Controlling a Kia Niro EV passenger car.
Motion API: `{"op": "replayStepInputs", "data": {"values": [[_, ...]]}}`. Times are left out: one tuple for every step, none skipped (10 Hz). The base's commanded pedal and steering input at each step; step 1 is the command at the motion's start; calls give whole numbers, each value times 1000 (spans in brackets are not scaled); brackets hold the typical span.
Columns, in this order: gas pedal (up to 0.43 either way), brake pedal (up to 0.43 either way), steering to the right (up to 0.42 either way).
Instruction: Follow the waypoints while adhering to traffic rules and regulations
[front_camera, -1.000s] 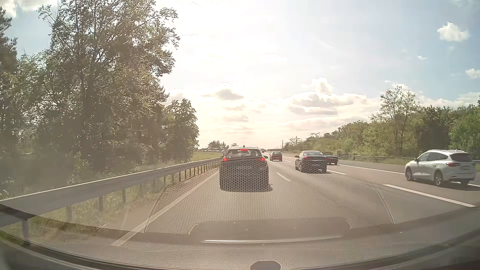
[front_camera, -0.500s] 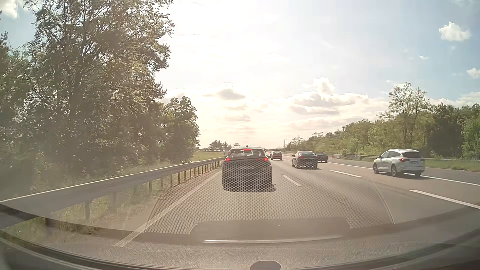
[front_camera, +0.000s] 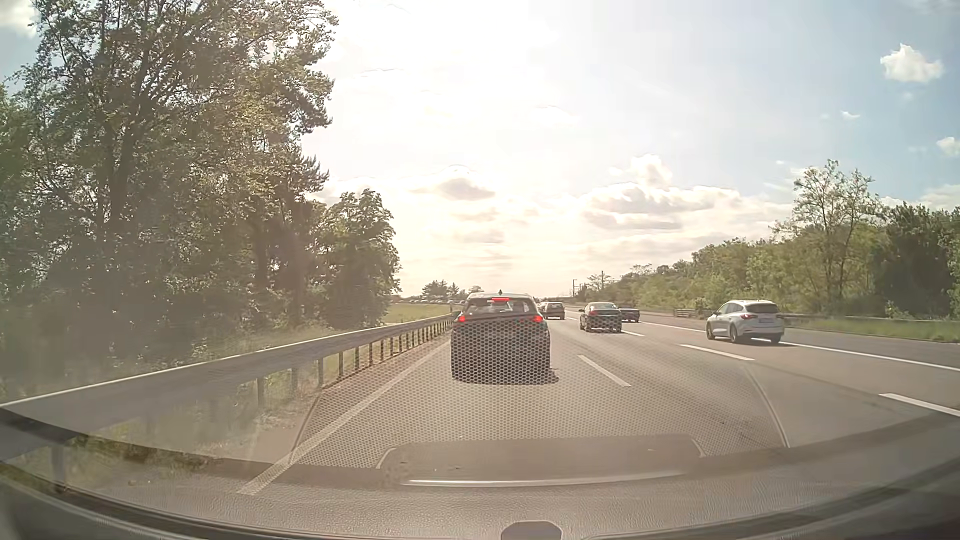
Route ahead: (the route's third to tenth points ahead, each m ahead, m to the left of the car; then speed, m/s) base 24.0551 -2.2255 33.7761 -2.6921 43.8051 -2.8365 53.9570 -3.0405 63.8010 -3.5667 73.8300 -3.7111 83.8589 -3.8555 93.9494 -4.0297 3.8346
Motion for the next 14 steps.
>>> {"op": "replayStepInputs", "data": {"values": [[98,0,-14],[98,0,-12],[98,0,-12],[98,0,-10],[98,0,-7],[98,0,-4],[98,0,-3],[98,0,-1],[98,0,0],[87,0,2],[79,0,3],[59,0,4],[47,0,4],[47,0,6]]}}
